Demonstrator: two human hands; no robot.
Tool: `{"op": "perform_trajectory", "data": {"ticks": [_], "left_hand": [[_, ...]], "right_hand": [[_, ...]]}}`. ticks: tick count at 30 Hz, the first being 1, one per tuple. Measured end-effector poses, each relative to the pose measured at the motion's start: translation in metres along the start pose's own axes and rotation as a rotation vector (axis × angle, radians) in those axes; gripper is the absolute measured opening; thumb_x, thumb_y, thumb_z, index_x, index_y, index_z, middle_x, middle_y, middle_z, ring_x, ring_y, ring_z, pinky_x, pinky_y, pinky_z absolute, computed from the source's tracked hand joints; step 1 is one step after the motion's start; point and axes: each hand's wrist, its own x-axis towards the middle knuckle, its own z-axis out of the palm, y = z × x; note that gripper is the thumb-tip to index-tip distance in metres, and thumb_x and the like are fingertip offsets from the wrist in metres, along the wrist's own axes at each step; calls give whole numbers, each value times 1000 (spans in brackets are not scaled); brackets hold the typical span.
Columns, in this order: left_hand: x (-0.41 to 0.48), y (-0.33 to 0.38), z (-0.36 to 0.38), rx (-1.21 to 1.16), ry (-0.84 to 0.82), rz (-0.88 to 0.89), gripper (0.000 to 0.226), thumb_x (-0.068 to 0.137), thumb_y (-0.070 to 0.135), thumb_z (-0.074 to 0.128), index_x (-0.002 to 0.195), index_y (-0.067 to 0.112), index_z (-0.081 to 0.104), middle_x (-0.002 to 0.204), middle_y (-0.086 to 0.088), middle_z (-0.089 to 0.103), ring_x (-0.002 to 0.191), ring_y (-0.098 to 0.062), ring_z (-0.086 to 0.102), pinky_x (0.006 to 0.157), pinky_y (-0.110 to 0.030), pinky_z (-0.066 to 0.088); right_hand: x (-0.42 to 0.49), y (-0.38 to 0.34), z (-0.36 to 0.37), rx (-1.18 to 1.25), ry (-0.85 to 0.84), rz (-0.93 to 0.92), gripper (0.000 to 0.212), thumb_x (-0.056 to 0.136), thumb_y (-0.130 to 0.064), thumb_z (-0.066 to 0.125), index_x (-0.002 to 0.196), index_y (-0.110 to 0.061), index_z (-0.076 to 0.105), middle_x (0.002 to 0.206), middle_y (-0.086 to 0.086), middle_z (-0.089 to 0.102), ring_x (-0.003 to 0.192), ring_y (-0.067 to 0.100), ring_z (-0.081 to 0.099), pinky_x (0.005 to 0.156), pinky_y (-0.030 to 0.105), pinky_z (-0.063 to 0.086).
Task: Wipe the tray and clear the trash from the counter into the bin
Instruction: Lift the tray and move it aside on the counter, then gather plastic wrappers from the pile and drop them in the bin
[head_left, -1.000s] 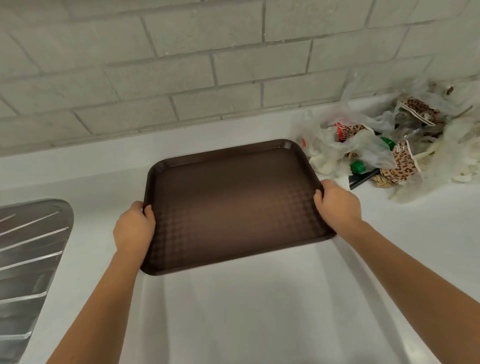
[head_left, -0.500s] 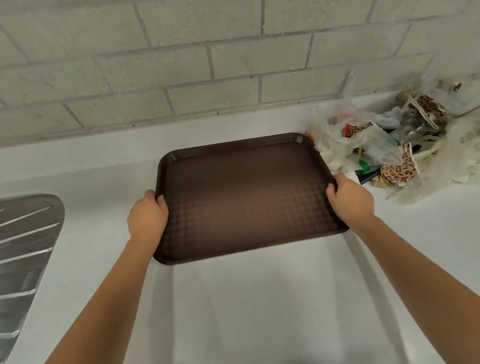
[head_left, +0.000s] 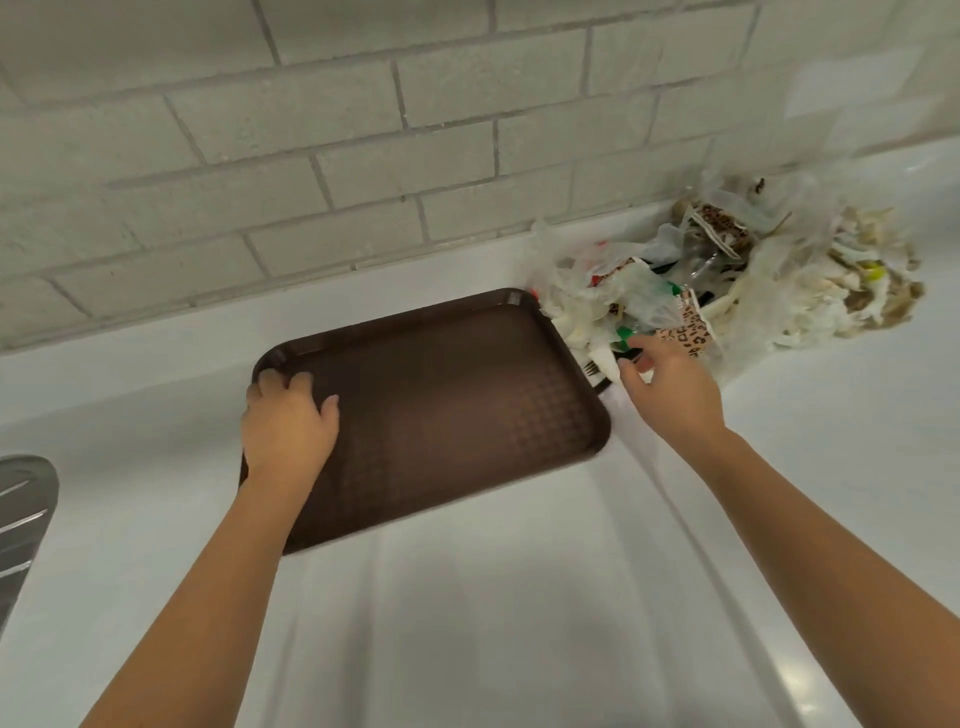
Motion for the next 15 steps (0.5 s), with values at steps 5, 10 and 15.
{"op": "perform_trajectory", "data": {"ticks": [5, 10, 15], "left_hand": [[-7, 94, -14, -274, 68, 231, 26, 86, 24, 62, 105, 7, 68, 101, -18, 59, 98, -36, 53, 76, -46, 49], [-21, 200, -9, -458, 81, 390, 15, 84, 22, 66, 94, 12, 72, 85, -6, 62, 86, -27, 56, 69, -41, 51], [-21, 290, 20, -478, -3, 378, 22, 82, 21, 68, 101, 11, 70, 96, -11, 63, 93, -30, 55, 77, -44, 50]], "right_hand": [[5, 39, -46, 69, 67, 52, 30, 92, -28, 54, 121, -23, 60, 107, 1, 64, 76, 14, 53, 66, 27, 39], [27, 84, -83, 122, 96, 19, 29, 92, -30, 54, 119, -25, 61, 94, -5, 61, 68, 15, 53, 63, 27, 40], [62, 128, -116, 193, 79, -49, 29, 91, -29, 55, 119, -27, 61, 89, -9, 60, 61, 11, 53, 61, 27, 42]]}}
